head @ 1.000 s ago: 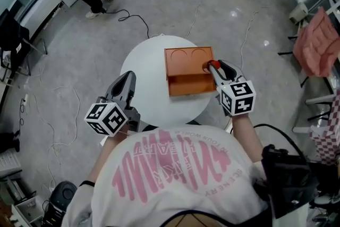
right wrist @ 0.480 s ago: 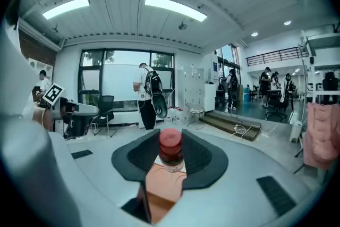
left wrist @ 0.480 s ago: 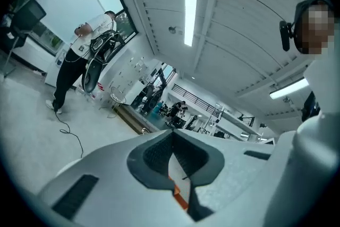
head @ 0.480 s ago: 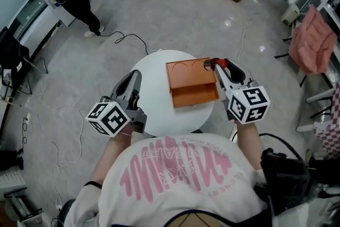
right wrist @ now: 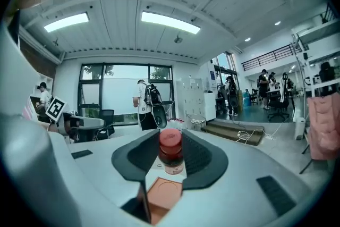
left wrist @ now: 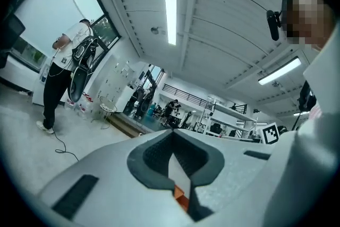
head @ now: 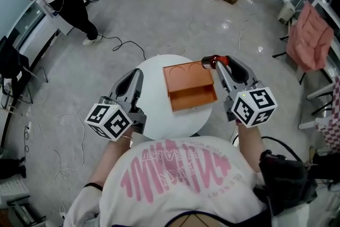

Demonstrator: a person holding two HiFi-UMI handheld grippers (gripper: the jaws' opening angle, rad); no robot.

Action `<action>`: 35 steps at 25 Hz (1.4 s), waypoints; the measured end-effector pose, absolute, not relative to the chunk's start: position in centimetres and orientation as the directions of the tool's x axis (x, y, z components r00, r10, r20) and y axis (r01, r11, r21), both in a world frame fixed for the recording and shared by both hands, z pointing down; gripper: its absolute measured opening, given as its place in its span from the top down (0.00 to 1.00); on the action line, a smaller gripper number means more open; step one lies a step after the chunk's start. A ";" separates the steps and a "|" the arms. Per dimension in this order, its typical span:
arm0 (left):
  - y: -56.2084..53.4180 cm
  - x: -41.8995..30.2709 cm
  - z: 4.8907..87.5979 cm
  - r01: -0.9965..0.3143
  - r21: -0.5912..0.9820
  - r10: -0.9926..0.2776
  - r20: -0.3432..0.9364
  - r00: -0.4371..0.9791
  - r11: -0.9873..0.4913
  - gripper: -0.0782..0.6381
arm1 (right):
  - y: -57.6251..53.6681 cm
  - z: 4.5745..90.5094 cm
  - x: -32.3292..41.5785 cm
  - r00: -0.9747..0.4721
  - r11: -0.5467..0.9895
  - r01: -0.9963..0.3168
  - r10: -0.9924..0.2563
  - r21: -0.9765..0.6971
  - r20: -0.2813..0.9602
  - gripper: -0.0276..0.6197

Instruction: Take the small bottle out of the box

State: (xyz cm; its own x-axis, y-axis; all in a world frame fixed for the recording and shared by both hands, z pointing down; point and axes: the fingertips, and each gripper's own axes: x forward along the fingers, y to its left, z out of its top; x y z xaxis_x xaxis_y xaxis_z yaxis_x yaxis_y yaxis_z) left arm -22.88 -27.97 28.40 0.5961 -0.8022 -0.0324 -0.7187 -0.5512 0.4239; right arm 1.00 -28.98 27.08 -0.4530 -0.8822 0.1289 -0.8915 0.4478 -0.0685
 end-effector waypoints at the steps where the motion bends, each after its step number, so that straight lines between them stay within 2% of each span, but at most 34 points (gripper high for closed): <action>1: -27.8 -22.6 28.4 -0.717 0.423 -0.799 -0.030 0.600 -0.554 0.88 | -28.8 26.8 1.1 -0.454 0.449 -0.891 -0.883 -0.066 0.121 0.77; 8: -26.3 -20.2 29.0 -0.708 0.458 -0.804 -0.024 0.594 -0.537 0.88 | -27.4 26.2 3.6 -0.464 0.458 -0.886 -0.882 -0.073 0.088 0.77; 16: -23.4 -16.0 28.6 -0.709 0.447 -0.796 -0.013 0.605 -0.546 0.88 | -25.0 26.0 5.6 -0.500 0.497 -0.866 -0.858 -0.058 0.114 0.76; 22: -21.1 -12.9 30.7 -0.721 0.453 -0.793 0.048 0.608 -0.525 0.88 | -23.1 27.6 6.0 -0.537 0.531 -0.843 -0.830 -0.082 0.149 0.76; 35: -16.5 -7.8 31.8 -0.732 0.469 -0.803 0.074 0.591 -0.495 0.88 | -19.4 28.5 10.0 -0.568 0.557 -0.823 -0.811 -0.114 0.139 0.76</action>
